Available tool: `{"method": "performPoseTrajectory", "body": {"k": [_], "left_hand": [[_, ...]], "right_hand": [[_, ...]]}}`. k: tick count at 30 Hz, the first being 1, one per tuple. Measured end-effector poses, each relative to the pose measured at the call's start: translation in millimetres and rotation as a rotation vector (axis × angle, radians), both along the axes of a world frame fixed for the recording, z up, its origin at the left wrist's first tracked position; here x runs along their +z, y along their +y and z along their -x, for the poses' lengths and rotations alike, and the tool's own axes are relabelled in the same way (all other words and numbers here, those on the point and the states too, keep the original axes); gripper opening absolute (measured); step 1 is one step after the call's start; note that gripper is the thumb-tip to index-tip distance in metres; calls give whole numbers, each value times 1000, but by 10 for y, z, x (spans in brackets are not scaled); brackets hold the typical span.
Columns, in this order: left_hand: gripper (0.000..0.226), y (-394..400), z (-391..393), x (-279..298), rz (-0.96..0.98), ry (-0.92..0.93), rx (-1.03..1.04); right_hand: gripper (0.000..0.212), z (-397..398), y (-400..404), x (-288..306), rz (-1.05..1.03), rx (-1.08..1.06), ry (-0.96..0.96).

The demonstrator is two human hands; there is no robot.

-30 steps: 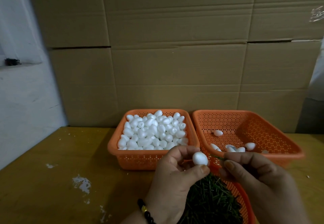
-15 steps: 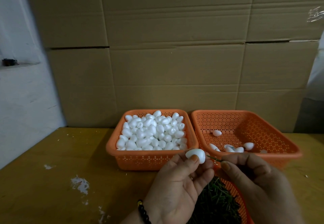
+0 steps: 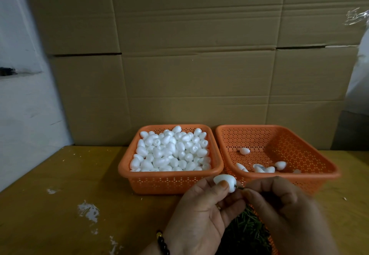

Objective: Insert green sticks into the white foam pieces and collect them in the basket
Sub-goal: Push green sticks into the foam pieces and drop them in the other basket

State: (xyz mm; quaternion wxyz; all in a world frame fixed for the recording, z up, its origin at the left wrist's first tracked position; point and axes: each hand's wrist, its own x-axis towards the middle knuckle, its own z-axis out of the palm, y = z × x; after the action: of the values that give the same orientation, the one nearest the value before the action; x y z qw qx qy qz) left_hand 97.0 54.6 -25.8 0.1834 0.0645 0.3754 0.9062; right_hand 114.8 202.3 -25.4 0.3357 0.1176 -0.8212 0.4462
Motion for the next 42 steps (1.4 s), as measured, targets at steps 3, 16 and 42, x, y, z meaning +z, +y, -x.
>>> {"method": "performPoseTrajectory", "body": {"k": [3, 16, 42], "left_hand": [[19, 2, -3, -7, 19, 7, -6], [20, -1, 2, -41, 38, 4, -26], [35, -112, 101, -87, -215, -194, -147]], "right_hand": [[13, -5, -2, 1, -43, -15, 22], [41, 13, 28, -42, -153, -40, 34], [33, -70, -80, 47, 52, 22, -72]]}}
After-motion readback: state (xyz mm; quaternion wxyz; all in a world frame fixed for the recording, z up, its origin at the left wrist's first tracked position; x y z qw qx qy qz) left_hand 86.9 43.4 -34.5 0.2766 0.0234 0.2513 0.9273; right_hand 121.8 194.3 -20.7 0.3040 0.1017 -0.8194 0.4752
